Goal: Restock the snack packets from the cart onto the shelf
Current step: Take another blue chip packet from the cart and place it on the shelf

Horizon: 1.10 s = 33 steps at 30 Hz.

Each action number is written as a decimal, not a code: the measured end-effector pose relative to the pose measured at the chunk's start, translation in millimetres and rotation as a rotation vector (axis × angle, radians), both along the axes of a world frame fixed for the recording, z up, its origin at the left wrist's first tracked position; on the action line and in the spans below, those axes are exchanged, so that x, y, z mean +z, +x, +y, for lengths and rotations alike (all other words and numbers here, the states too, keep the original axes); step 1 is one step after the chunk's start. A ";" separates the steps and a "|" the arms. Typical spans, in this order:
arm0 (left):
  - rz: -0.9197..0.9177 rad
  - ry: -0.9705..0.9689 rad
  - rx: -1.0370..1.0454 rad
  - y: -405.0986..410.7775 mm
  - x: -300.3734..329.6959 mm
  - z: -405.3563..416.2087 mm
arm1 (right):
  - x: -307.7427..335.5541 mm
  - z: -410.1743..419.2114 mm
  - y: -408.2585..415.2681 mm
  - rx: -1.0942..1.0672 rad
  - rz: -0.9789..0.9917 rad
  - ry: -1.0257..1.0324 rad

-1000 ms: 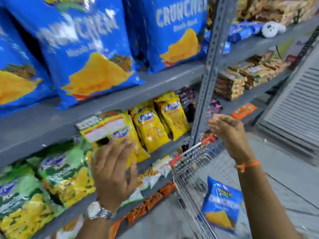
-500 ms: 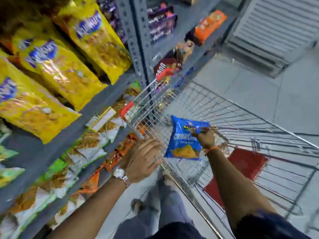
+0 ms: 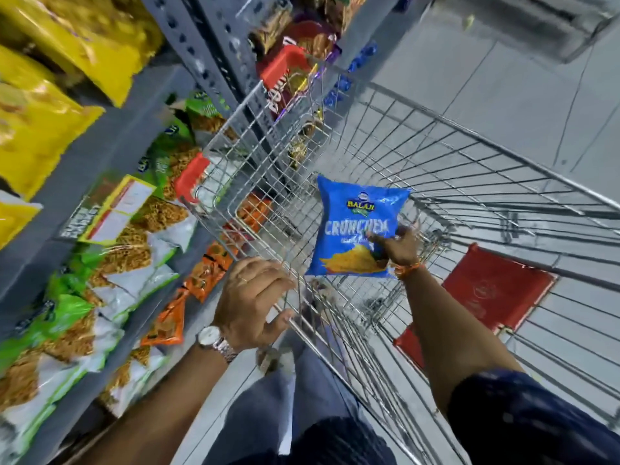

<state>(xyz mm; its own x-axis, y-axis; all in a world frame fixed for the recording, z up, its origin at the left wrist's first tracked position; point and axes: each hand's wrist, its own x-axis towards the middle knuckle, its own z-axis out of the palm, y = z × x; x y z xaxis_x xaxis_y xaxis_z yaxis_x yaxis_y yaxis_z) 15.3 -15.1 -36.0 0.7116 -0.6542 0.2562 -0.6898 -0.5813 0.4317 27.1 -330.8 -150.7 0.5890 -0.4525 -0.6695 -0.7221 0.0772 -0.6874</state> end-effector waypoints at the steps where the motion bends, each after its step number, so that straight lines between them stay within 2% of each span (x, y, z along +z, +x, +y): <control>1: -0.018 -0.011 0.002 0.7 0.3 -2.2 | -3.2 -1.1 0.0 0.059 0.003 0.060; 3: -0.048 -0.017 0.007 1.6 0.6 -3.9 | -8.6 1.4 2.3 0.131 -0.041 0.132; 8: -0.099 0.013 -0.003 3.1 -0.4 -2.3 | -19.7 6.1 11.1 0.118 -0.082 0.179; 14: -0.108 0.109 0.003 4.4 16.4 -5.0 | 6.8 16.7 24.0 0.174 -0.161 0.149; 17: -0.011 0.212 -0.019 5.9 21.9 -5.9 | 29.2 23.4 26.7 0.210 -0.192 0.064; 21: 0.072 0.325 -0.043 1.6 46.1 -2.2 | 89.2 36.2 23.2 0.287 -0.327 -0.147; 25: 0.087 0.292 0.018 -1.3 94.4 3.7 | 157.2 46.8 21.6 0.177 -0.499 -0.086; 29: -0.040 0.176 0.179 -9.7 172.4 22.8 | 241.7 71.5 19.1 0.096 -0.676 -0.056; 33: -0.288 0.100 0.367 -31.5 263.4 67.8 | 336.8 111.1 23.6 0.111 -0.885 -0.009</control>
<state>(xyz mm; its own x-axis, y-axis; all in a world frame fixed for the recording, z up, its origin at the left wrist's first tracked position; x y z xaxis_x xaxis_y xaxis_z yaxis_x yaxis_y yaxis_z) -16.2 52.7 227.4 0.8096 -0.4045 0.4254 -0.5144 -0.8379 0.1823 50.7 -219.7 186.0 0.9295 -0.3648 0.0544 0.0702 0.0301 -0.9971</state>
